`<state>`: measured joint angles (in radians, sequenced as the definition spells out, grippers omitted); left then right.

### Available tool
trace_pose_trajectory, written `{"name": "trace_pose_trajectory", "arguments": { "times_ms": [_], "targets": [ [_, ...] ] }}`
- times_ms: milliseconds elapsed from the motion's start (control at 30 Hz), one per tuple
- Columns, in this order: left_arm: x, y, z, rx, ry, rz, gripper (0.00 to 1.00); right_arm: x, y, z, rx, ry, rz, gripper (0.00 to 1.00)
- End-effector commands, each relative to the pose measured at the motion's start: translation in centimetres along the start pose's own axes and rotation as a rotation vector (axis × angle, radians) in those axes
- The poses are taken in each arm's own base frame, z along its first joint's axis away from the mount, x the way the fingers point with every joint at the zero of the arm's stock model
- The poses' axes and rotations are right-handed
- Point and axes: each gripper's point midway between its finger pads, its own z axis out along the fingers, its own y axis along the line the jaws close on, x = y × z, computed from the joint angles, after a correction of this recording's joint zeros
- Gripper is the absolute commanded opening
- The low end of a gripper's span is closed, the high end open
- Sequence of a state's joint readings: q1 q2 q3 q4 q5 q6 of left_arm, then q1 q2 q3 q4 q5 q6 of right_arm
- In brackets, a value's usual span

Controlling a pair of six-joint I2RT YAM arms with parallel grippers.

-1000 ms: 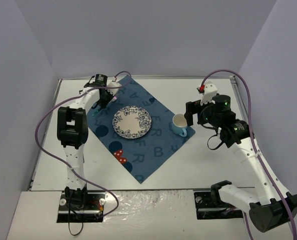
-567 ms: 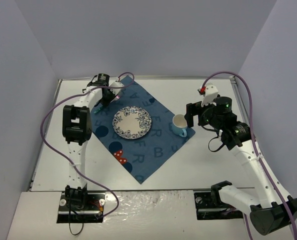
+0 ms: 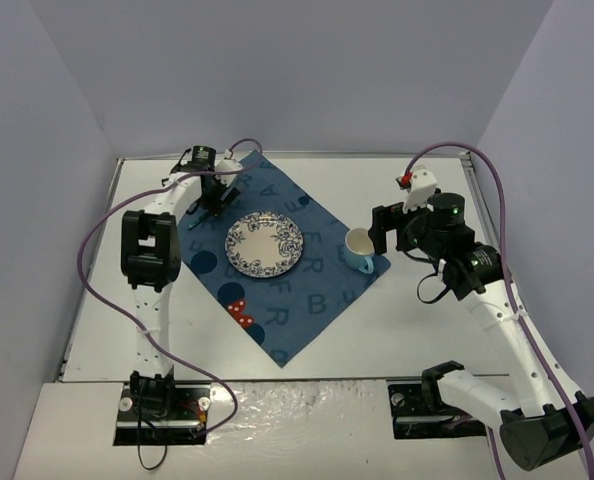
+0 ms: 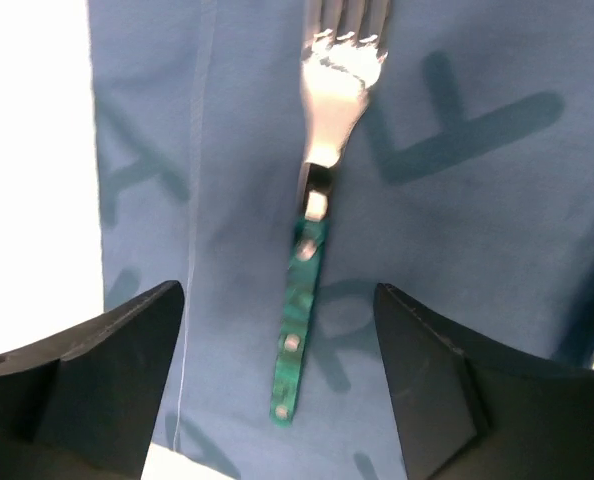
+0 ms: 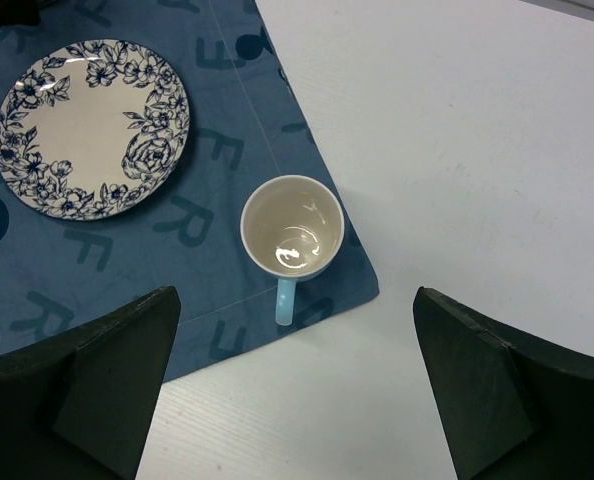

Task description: Set the dinner table for one person

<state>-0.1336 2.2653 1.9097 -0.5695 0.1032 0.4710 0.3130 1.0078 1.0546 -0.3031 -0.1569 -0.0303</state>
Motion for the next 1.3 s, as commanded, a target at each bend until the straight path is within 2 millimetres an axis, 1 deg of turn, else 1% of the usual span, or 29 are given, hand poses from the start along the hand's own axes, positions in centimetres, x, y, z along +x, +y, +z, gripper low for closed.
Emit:
{"name": "trace_pose_trajectory", "arguments": {
  "times_ms": [0,33,67,100,133,200,267,300,333,367,400,433,500,600,700,767,867,967,1100,1200,1267],
  "targets": [
    [-3.7,4.0,-10.6,-0.200,-0.199,-0.234,0.89,-3.0,0.8,-1.5,-0.044,-0.120,-0.009,1.00],
    [-3.6,4.5,-12.5,-0.239,-0.226,-0.286,0.92,-3.1,0.9,-1.7,-0.048,-0.128,-0.009,1.00],
    [-2.4,4.0,-13.1,-0.256,-0.221,-0.366,0.94,-3.1,1.0,-1.9,-0.053,-0.133,-0.009,1.00],
    [-0.5,3.0,-13.2,-0.262,-0.196,-0.452,0.94,-3.0,1.1,-2.0,-0.063,-0.135,-0.010,1.00],
    [1.1,2.4,-13.7,-0.279,-0.183,-0.521,0.94,-2.9,1.4,-2.2,-0.075,-0.139,-0.013,1.00],
    [3.1,1.9,-15.2,-0.318,-0.197,-0.660,0.94,-2.1,1.9,-2.2,-0.104,-0.130,-0.019,1.00],
    [8.1,-0.7,-13.9,-0.318,-0.107,-0.754,0.94,-1.7,2.2,-2.5,-0.124,-0.134,-0.020,1.00],
    [8.8,-0.8,-14.3,-0.328,-0.117,-0.799,0.94,-1.6,2.5,-2.7,-0.140,-0.137,-0.020,1.00],
    [11.0,-1.8,-13.8,-0.327,-0.079,-0.837,0.94,-1.4,2.8,-2.9,-0.152,-0.139,-0.019,1.00],
    [12.2,-2.1,-13.8,-0.333,-0.066,-0.877,0.94,-1.3,3.0,-2.9,-0.163,-0.139,-0.017,1.00],
    [13.9,-2.0,-13.7,-0.335,-0.056,-0.943,0.94,-1.2,3.3,-3.2,-0.181,-0.144,-0.017,1.00],
    [16.4,-2.3,-13.4,-0.332,-0.032,-1.020,0.94,-1.1,3.7,-3.6,-0.201,-0.152,-0.017,1.00],
    [18.0,-2.3,-13.0,-0.334,-0.030,-1.083,0.94,-1.0,4.1,-4.1,-0.222,-0.163,-0.022,1.00],
    [19.8,-3.0,-12.7,-0.325,-0.011,-1.138,0.92,-0.5,4.5,-4.4,-0.246,-0.164,-0.017,1.00],
    [20.6,-3.3,-12.6,-0.338,0.016,-1.138,0.85,-0.4,4.8,-5.1,-0.261,-0.178,-0.012,1.00],
    [20.9,-3.6,-12.5,-0.336,0.029,-1.140,0.82,-0.3,4.8,-5.3,-0.259,-0.185,-0.012,1.00],
    [22.1,-4.6,-12.0,-0.335,0.066,-1.153,0.74,-0.4,4.8,-5.7,-0.254,-0.201,-0.012,1.00],
    [22.6,-5.1,-11.7,-0.336,0.074,-1.189,0.68,-0.2,4.8,-5.9,-0.254,-0.205,-0.011,1.00],
    [23.0,-5.6,-11.4,-0.338,0.085,-1.214,0.50,-0.4,4.9,-6.5,-0.256,-0.223,-0.014,1.00],
    [23.0,-5.8,-11.1,-0.327,0.083,-1.227,0.42,-0.5,4.8,-6.7,-0.251,-0.233,-0.015,1.00],
    [23.2,-6.1,-10.8,-0.320,0.091,-1.239,0.28,-0.6,4.9,-6.9,-0.252,-0.240,-0.016,1.00]
  ]
}}
